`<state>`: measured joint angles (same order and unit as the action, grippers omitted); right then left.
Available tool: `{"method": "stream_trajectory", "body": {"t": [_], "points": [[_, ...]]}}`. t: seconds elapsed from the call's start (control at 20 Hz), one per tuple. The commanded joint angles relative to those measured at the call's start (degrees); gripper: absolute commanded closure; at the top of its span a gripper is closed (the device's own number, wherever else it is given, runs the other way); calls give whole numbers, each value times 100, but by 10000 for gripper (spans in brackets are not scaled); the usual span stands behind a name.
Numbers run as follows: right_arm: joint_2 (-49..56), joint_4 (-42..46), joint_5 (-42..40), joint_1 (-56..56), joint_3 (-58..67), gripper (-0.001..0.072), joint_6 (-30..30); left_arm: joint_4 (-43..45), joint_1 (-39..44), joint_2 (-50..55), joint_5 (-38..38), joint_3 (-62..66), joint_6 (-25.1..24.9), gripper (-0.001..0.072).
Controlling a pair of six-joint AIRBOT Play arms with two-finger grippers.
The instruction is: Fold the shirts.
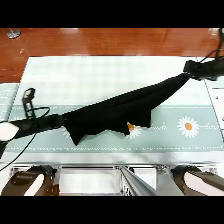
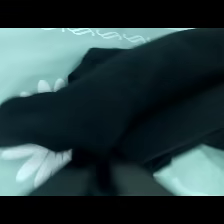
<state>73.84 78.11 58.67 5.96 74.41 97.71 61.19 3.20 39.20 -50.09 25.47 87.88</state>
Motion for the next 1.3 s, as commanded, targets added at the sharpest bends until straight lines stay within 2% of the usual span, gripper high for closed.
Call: {"method": "stream_trajectory", "body": {"t": [0.0, 0.05, 0.1, 0.15, 0.25, 0.3, 0.35, 0.45, 0.5, 0.6, 0.7, 0.75, 0.8, 0.95, 1.25], "points": [[1388, -1700, 175, 374, 737, 76, -162, -461, -15, 1370, 553, 262, -308, 45], [1528, -2201, 527, 560, 988, 94, -527, -245, -120, 1690, 179, 636, -348, 4], [1532, -2413, 863, 769, 1198, 94, -789, 105, -330, 1950, -389, 1110, -385, 5], [1423, -2293, 1281, 1038, 1390, 94, -1019, 426, -625, 2059, -905, 1556, -623, 5], [964, -1180, 1930, 1604, 1351, 95, -1123, 649, -1390, 1897, -1403, 2035, -901, 5], [603, -483, 2046, 1902, 994, 95, -1056, 402, -1851, 1722, -1539, 1985, -901, 6], [232, -173, 1945, 2175, 439, 96, -922, -245, -2210, 1604, -1735, 1740, -1071, 7], [-590, -658, 1373, 2592, -1167, 97, -970, -2144, -2463, 1582, -2251, 852, -2218, 7], [-896, -1019, 1200, 2618, -1862, 97, -1154, -2780, -2371, 1609, -2221, 365, -2623, 8], [-1193, -1720, 1158, 2402, -2900, 97, -1506, -3180, -2033, 1753, -1676, -177, -2907, 8], [-1169, -1810, 1104, 1880, -3370, 97, -1593, -3346, -1543, 2033, -1141, -205, -3130, 31], [-1123, -1790, 1012, 1602, -3442, 97, -1578, -3362, -1320, 2166, -822, -140, -3128, 255], [-1054, -1816, 951, 1362, -3442, 97, -1488, -3362, -1193, 2275, -678, -46, -3132, 684], [-680, -2028, 737, 693, -3442, 97, -1279, -3381, -1117, 2398, -651, 356, -3171, 682], [177, -2492, 426, -570, -3206, 97, -1239, -3381, -1115, 2400, -693, 691, -3171, 682]]}}
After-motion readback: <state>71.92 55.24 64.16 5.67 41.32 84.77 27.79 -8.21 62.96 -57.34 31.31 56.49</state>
